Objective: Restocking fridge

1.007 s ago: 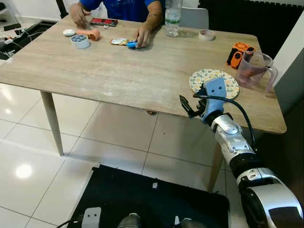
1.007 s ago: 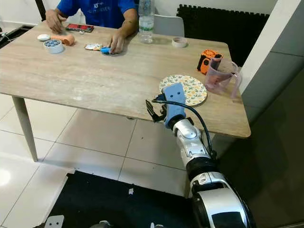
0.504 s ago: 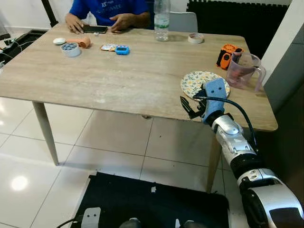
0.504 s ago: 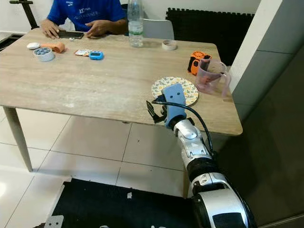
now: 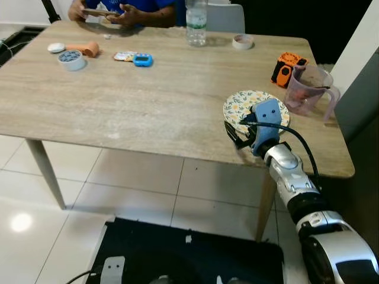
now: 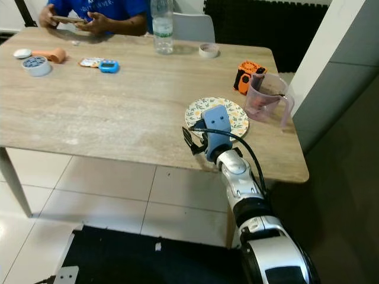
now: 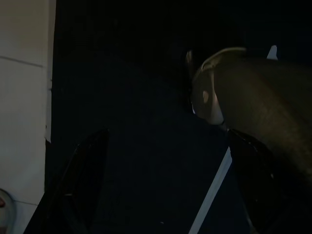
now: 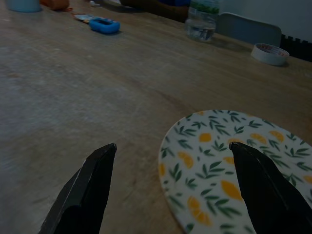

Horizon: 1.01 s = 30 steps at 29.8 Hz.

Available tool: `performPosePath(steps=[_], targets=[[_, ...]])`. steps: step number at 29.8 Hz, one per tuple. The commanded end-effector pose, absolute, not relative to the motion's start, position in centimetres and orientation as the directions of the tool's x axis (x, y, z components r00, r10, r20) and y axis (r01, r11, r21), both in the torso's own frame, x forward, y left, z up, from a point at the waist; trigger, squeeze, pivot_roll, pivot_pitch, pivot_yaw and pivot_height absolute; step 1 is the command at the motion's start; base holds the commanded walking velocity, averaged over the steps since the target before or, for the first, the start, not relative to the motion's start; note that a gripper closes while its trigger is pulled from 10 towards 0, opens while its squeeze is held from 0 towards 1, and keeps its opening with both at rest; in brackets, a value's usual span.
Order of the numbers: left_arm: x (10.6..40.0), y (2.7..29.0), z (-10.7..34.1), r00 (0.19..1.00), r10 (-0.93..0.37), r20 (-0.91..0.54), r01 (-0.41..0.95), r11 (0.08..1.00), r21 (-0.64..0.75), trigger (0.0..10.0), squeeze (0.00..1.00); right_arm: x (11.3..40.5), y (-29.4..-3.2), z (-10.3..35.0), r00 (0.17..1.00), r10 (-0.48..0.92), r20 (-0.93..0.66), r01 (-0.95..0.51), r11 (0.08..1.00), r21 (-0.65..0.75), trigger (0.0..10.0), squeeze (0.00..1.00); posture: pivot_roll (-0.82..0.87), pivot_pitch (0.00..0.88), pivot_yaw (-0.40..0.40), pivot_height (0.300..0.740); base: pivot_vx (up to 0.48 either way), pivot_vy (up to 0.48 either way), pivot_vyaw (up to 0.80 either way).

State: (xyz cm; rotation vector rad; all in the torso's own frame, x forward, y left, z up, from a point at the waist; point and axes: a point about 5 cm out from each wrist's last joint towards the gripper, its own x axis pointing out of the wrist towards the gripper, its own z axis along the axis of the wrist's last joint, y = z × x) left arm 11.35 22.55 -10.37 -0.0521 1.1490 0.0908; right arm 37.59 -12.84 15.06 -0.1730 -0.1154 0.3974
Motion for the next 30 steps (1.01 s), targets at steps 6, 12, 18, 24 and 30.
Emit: performPosePath(steps=[6,12,18,24,30], targets=[[11.3,22.6,-10.4,0.401,0.044,-0.915,-0.093,0.996,0.007,10.0,0.0,37.4,-12.7,14.8,0.911,0.408,0.066,-0.387,0.898,-0.209,10.0,0.0,0.0,0.057,-0.018,0.74,0.423,0.0,0.0],[11.3,22.3,-10.4,0.401,0.047,-0.915,-0.092,0.996,0.011,10.0,0.0,37.3,-12.5,14.7,0.908,0.413,0.064,-0.393,0.895,-0.21,10.0,0.0,0.0,0.059,-0.017,0.74,0.279,0.0,0.0],[11.4,21.8,-10.5,0.402,0.008,-0.916,-0.052,0.999,-0.015,10.0,0.0,37.3,-12.4,14.7,0.907,0.417,0.066,-0.396,0.894,-0.21,10.0,0.0,0.0,0.056,-0.017,0.74,0.0,-0.139,0.0],[11.7,21.8,-10.4,0.41,0.027,-0.912,-0.073,0.997,-0.004,10.0,0.0,37.3,-12.3,14.8,0.904,0.423,0.067,-0.402,0.891,-0.214,10.0,0.0,0.0,0.061,-0.018,0.74,0.124,-0.4,0.0],[12.1,20.8,-10.5,0.411,0.019,-0.912,-0.076,0.997,-0.013,10.0,0.0,37.2,-12.4,14.8,0.902,0.426,0.065,-0.404,0.888,-0.218,10.0,0.0,0.0,0.065,-0.018,0.74,0.0,0.0,0.0]])
